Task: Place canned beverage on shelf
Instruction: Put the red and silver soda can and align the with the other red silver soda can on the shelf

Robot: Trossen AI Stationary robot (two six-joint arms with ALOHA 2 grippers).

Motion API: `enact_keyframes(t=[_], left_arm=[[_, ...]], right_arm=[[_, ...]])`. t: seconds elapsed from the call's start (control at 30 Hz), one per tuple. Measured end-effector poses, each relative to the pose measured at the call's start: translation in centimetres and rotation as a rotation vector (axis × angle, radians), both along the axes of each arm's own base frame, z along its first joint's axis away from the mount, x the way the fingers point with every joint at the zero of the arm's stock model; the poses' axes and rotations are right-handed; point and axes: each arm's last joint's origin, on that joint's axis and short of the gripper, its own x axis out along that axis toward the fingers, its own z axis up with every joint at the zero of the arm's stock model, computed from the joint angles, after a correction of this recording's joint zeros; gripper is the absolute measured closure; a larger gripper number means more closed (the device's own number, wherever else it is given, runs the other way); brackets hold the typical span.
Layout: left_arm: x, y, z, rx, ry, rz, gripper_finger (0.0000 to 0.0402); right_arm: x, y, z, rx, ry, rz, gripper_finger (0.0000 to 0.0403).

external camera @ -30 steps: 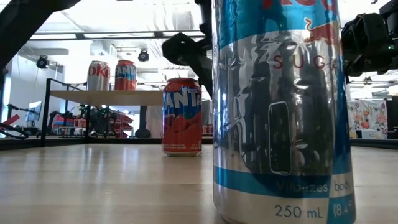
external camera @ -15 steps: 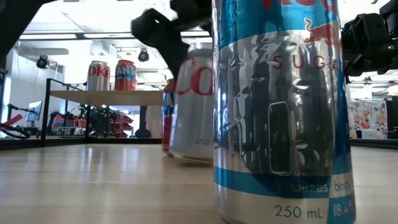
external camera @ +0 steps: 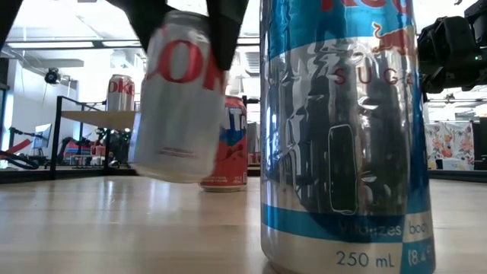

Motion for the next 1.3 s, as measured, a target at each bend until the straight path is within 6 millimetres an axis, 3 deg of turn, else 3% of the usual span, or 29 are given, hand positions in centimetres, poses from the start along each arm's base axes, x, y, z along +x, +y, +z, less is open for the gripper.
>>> enact_keyframes(t=[0.23,0.43,0.83,1.3], left_arm=[[-2.0,-1.6,0.0,0.01,-0.021,0.055,0.0115],[-4.0,-0.7,0.0,-0.012,-0.074,0.176,0.0115],[-7.7,5.5,0.9,-0.03,-0.11,0.347,0.0115],[-16.2,13.5,-1.4,-0.077,-0.14,0.409,0.0115]], right_arm=[[0.0,0.0,0.0,0.0,0.0,0.0,0.0035],[0.0,0.0,0.0,0.0,0.0,0.0,0.0035],[0.0,0.0,0.0,0.0,0.0,0.0,0.0035],[0.0,0.0,0.0,0.0,0.0,0.0,0.0035]])
